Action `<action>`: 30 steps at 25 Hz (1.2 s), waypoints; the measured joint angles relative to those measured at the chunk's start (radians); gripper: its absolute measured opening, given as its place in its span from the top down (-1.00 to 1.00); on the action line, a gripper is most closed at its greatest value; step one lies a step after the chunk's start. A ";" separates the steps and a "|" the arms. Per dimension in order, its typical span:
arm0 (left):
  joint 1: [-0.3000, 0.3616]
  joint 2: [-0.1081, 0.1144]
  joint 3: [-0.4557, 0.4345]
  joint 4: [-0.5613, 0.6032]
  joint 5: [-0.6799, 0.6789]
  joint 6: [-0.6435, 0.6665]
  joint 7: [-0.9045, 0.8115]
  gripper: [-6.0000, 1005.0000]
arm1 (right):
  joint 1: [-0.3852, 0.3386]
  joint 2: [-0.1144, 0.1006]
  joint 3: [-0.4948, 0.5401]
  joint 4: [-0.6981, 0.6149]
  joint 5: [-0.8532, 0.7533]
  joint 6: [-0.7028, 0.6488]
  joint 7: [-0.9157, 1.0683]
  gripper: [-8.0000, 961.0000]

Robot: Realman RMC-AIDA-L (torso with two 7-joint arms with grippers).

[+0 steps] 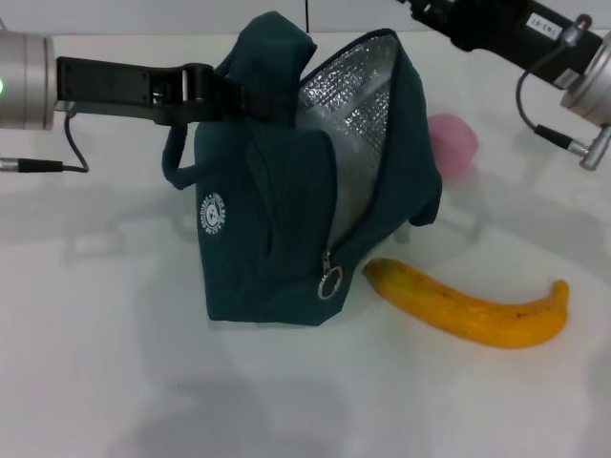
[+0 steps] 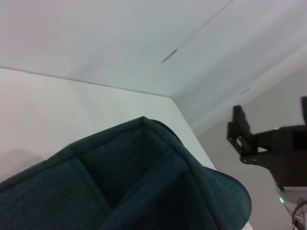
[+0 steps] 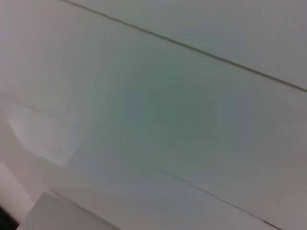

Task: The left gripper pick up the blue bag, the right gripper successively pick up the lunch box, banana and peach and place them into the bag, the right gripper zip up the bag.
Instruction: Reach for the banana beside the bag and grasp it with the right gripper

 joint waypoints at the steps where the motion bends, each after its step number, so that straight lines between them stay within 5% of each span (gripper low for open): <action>1: 0.001 0.000 -0.005 0.000 0.001 0.000 0.000 0.89 | -0.008 -0.001 0.000 -0.013 0.000 -0.007 -0.011 -0.30; 9: 0.010 0.000 -0.012 0.000 0.004 0.000 0.002 0.89 | -0.113 -0.029 0.000 -0.138 -0.031 -0.042 -0.124 -0.48; 20: 0.034 -0.001 -0.032 -0.001 0.002 0.000 0.017 0.89 | -0.207 -0.140 0.006 -0.260 -0.198 -0.032 -0.224 -0.80; 30: 0.029 0.001 -0.053 -0.052 0.000 -0.002 0.042 0.89 | -0.229 -0.195 0.003 -0.451 -0.474 -0.056 -0.201 -0.79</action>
